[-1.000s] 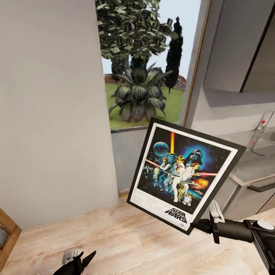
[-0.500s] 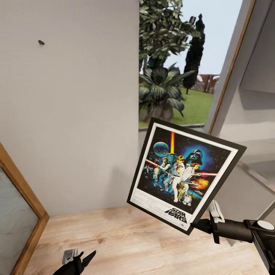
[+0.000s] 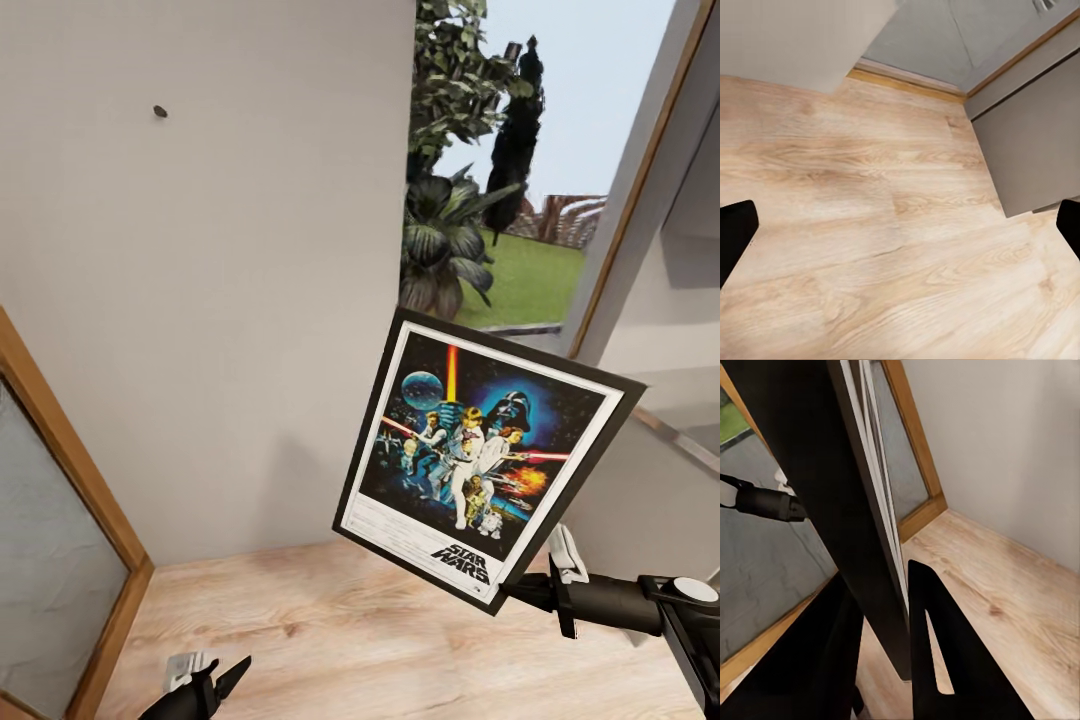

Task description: Pick up the poster from the kitchen countertop and hang it on one of the wall nails in the kitchen.

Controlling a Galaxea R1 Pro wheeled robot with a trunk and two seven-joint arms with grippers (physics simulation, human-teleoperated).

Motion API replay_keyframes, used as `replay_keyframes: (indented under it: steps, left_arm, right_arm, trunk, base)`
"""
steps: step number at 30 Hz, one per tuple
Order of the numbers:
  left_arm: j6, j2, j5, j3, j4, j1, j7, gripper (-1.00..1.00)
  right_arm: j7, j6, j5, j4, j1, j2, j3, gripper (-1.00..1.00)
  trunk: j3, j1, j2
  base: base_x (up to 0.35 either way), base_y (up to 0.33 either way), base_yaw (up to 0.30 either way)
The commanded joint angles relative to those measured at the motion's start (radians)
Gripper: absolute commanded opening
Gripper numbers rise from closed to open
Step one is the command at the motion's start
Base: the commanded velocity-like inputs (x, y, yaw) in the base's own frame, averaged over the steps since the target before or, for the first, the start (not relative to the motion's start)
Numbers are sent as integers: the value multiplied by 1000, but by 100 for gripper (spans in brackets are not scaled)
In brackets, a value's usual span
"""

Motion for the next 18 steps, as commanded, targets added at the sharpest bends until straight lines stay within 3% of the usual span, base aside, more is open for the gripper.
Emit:
replay_keyframes:
  steps: [1,9,18]
  left_arm:
    - [-5,0,6,-8,0,-1,-1,100]
    - [-5,0,6,-8,0,-1,-1,100]
    - [-6,0,6,-8,0,-1,-1,100]
  right_arm:
    - [6,13,2,-1,-1,0,-1,-100]
    - [6,13,2,-1,-1,0,-1,-100]
    - [6,13,2,-1,-1,0,-1,-100]
  trunk:
    - [-2,1,-2]
    - [-2,1,-2]
    - [-2,1,-2]
  base:
    - [0,293,0]
    - [0,283,0]
    - [0,147,0]
